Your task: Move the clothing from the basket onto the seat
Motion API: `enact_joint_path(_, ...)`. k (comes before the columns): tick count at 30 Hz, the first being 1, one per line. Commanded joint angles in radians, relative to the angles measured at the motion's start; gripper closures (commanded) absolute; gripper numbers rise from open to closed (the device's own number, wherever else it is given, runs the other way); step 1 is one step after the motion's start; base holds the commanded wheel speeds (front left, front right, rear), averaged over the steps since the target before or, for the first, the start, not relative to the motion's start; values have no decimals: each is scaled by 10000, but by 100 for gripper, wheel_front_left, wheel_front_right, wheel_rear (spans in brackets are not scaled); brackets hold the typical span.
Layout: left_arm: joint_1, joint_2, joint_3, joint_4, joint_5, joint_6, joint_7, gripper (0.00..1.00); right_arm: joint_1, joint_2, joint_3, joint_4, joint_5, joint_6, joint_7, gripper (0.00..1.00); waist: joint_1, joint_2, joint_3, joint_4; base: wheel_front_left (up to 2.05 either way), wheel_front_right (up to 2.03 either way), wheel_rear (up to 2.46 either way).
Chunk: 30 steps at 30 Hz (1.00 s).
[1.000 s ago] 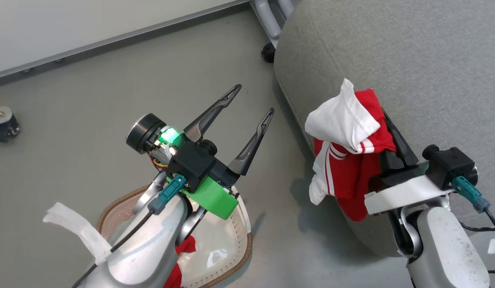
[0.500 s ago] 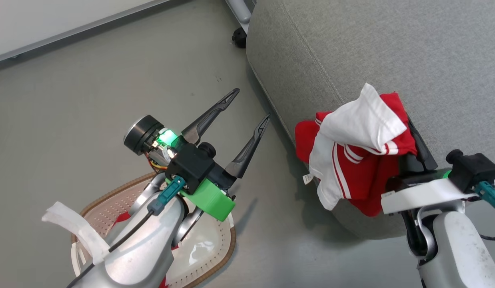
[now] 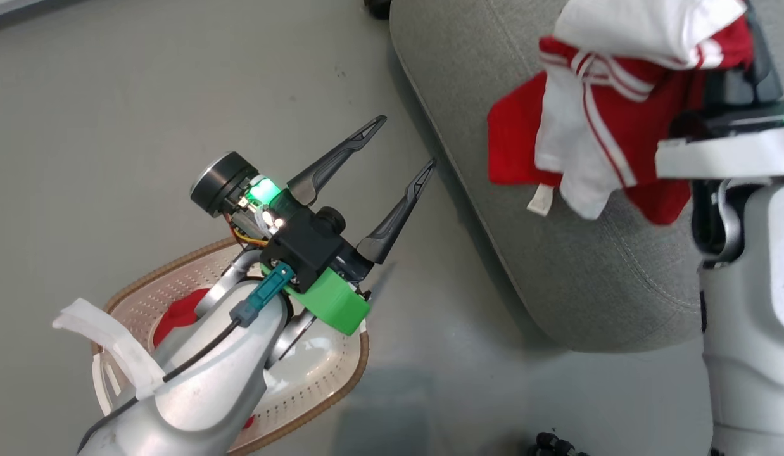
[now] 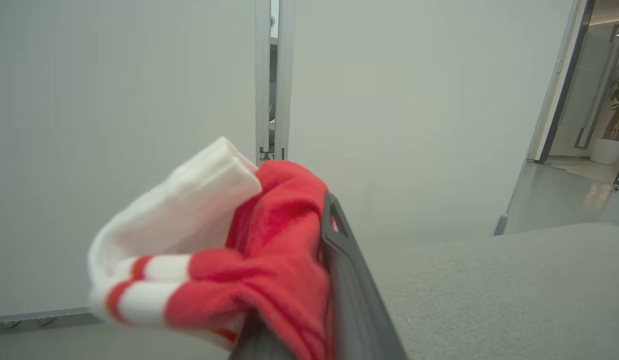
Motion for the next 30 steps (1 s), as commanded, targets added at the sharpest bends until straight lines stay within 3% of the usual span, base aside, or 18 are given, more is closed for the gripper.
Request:
enact_joint_path(1,-223,138,-3,-49,-64,-27,-9,0,-448,-27,-159,-74,-204,-7,-24,100,0,88,597,174,0,0,0)
enact_joint_path(8,-656,490,-85,-187,17,-26,32,0,-2755,-171,-1077,-150,-1006,-8,-24,100,0,88,1700,182,0,0,0)
enact_joint_path(18,-1098,817,-289,-447,65,-26,108,0,-5348,-1378,-2361,487,-1434,-8,-22,100,0,88,2741,257,0,0,0)
enact_joint_path(25,-1148,994,-298,-502,-11,-12,135,0,-5815,-1905,-3208,1611,-1679,-8,-22,100,0,88,3048,331,0,0,0)
enact_joint_path(30,-1110,1137,-281,-521,-38,34,149,0,-5460,-1538,-3560,2612,-2089,-10,-22,100,0,88,3237,324,0,0,0)
